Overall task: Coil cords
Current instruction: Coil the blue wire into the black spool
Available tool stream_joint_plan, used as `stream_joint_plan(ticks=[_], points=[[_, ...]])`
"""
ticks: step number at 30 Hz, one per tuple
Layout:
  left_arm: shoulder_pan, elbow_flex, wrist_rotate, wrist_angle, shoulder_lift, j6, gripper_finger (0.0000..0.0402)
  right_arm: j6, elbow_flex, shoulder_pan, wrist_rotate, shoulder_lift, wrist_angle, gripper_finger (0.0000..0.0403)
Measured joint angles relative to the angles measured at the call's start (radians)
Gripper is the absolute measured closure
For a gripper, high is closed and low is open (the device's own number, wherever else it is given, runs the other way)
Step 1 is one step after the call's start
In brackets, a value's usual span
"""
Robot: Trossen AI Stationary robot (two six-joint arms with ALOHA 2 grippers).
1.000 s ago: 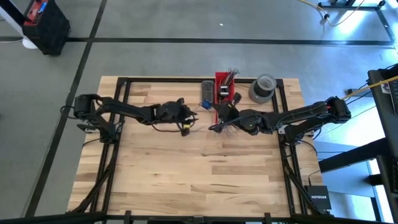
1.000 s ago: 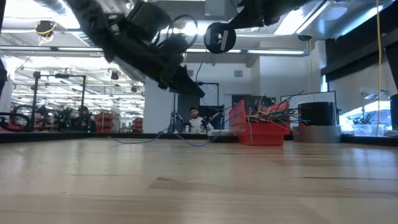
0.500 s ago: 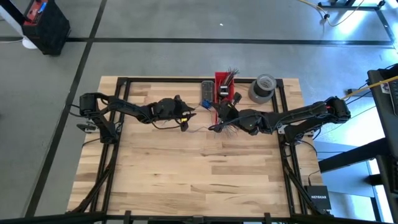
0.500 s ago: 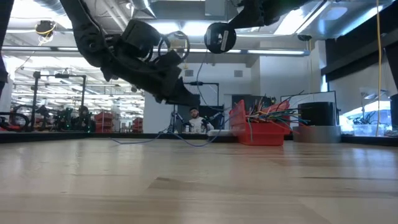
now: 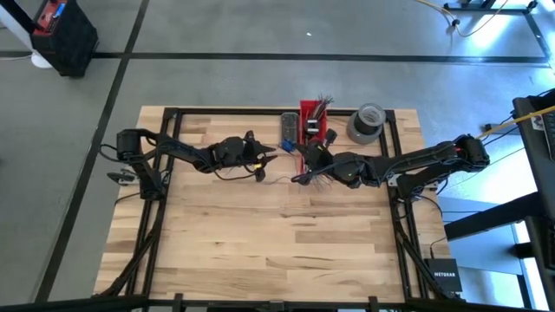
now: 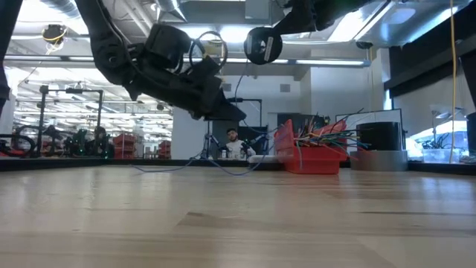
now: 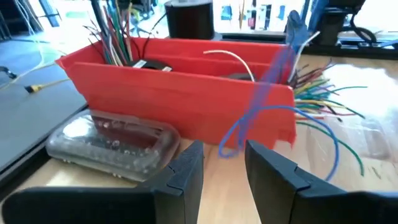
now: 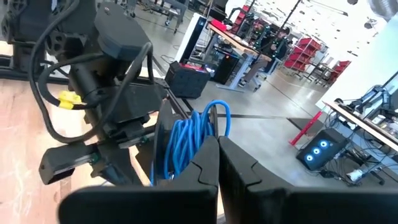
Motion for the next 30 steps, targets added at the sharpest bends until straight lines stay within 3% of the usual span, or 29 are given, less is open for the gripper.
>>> stream_joint_plan(ticks=[4,11,17,25,30], points=[[-0.003,0.003,0.0,0.028,0.021,0.009,0.03,0.0,0.0,0.0,-0.002,0.0,0.01,0.0402],[-0.003,0.002,-0.016,0.047,0.037,0.045,0.0393,0.031,0.0,0.0,-0.053,0.0,0.024,0.0402],[-0.01,0.002,-0.028,0.069,0.037,0.013,0.0398,0.054,0.0,-0.001,-0.053,0.037,0.112,0.0402],[-0.016,0.01,-0.049,0.069,0.037,-0.008,0.0399,0.043,0.0,-0.063,-0.149,0.184,0.382,0.0402],[-0.044,0.023,-0.044,0.068,0.037,-0.009,0.0399,0.034,0.0,-0.102,-0.152,0.257,0.505,0.0402]])
